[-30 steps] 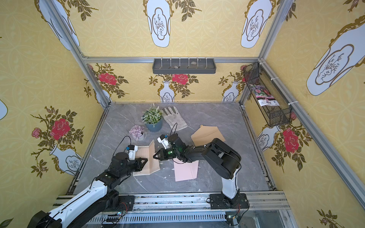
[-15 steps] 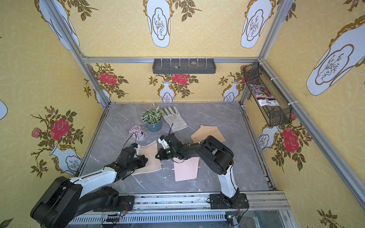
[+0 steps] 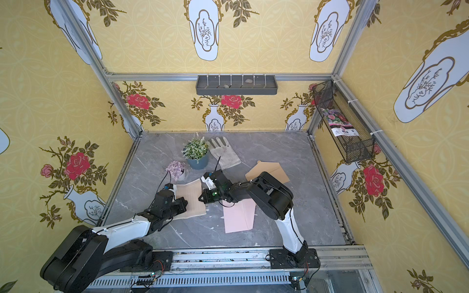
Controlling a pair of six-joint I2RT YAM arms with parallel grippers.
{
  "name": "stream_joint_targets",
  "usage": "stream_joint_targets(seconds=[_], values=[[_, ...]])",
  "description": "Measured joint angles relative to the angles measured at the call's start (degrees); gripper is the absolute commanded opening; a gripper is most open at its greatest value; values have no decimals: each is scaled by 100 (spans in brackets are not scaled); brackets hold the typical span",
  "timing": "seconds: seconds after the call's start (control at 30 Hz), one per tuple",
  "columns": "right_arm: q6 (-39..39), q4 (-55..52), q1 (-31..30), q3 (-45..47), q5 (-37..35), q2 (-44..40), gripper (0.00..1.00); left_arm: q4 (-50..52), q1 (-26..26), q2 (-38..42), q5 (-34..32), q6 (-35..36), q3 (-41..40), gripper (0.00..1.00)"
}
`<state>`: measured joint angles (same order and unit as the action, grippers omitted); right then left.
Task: Take the letter paper out of the envelope
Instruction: Place the letter paper at the center of the board.
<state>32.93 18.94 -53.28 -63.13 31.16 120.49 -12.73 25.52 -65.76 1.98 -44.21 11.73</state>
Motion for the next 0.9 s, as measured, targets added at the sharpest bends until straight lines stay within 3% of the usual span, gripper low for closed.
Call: stream_joint_targets(seconds=[0.3, 0.5, 0.8, 0.83, 0.9], values=[[-258, -409, -24, -599, 59, 289, 0, 800, 0, 850, -511, -295, -63, 6], [-282, -420, -42, -621, 87, 308, 0, 931, 0, 376, -890, -522, 109, 3], [-291, -142, -31, -380, 96, 258, 0, 361, 0, -151, -1211, -826, 151, 0], [-291, -127, -24, -350, 116, 245, 5, 269, 0, -208, -1228, -835, 151, 0], [-291, -98, -17, -323, 122, 234, 30, 151, 0, -293, -1250, -872, 151, 0]])
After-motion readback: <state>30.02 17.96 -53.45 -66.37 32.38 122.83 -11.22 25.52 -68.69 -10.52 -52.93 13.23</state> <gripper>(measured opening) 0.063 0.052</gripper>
